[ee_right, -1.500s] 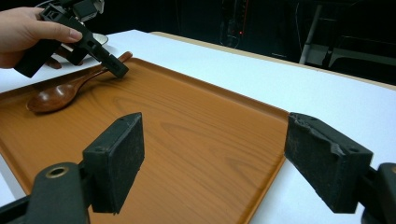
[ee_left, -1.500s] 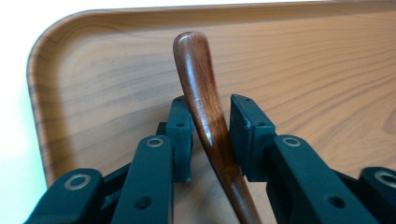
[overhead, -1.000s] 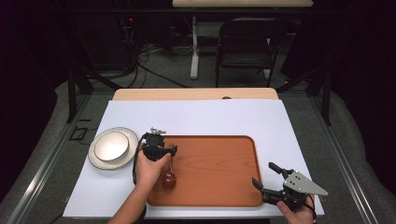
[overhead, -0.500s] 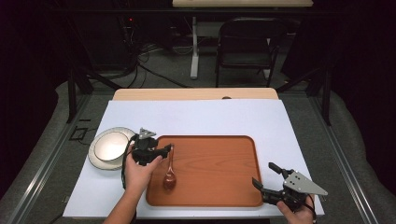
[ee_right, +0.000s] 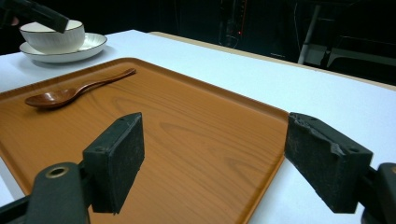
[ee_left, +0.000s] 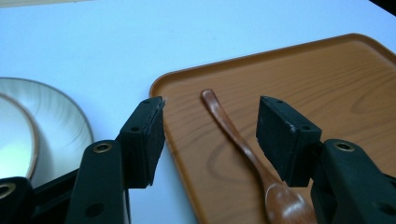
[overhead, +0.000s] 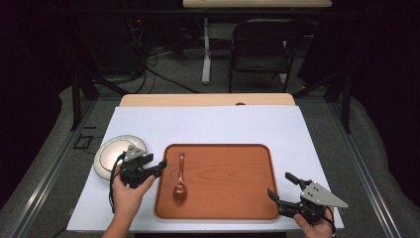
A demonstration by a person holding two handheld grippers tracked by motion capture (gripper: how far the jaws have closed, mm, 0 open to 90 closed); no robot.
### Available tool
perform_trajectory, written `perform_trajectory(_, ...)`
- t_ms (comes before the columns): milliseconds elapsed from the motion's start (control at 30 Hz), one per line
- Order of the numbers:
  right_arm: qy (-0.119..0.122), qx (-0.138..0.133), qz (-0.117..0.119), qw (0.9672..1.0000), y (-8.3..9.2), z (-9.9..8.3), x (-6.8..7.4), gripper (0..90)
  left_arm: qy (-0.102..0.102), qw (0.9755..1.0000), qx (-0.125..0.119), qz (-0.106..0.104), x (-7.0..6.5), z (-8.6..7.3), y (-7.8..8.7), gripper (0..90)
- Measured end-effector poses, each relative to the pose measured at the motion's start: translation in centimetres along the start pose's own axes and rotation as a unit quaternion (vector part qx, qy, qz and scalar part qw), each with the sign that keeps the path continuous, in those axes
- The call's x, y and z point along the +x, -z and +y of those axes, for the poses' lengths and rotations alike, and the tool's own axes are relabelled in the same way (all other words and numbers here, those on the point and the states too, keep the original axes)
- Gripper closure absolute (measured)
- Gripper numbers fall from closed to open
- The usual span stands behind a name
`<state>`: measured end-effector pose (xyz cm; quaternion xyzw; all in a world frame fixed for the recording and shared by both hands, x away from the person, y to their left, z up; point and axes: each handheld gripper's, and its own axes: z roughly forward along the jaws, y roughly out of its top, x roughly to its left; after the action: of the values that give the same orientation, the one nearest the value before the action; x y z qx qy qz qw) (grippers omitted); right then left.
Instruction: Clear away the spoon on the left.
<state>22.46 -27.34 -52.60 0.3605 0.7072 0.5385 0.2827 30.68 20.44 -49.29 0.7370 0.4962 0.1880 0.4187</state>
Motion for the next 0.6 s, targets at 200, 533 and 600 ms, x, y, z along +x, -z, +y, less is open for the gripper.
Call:
perform_trajectory(200,0.003,0.0,0.0,1.0,-0.1,0.0,0.0,19.5,-0.018,0.9996,-0.02,0.01,0.7,-1.5,1.8,41.9)
perform_trajectory(533,0.003,0.002,-0.001,1.0,-0.1,0.0,0.0,19.5,-0.001,0.9991,-0.04,0.014,1.5,-3.6,3.2,41.5)
perform_trajectory(600,0.004,0.004,0.0,1.0,-0.1,0.0,0.0,19.5,0.002,0.9987,-0.045,0.021,1.8,-3.9,3.3,41.6)
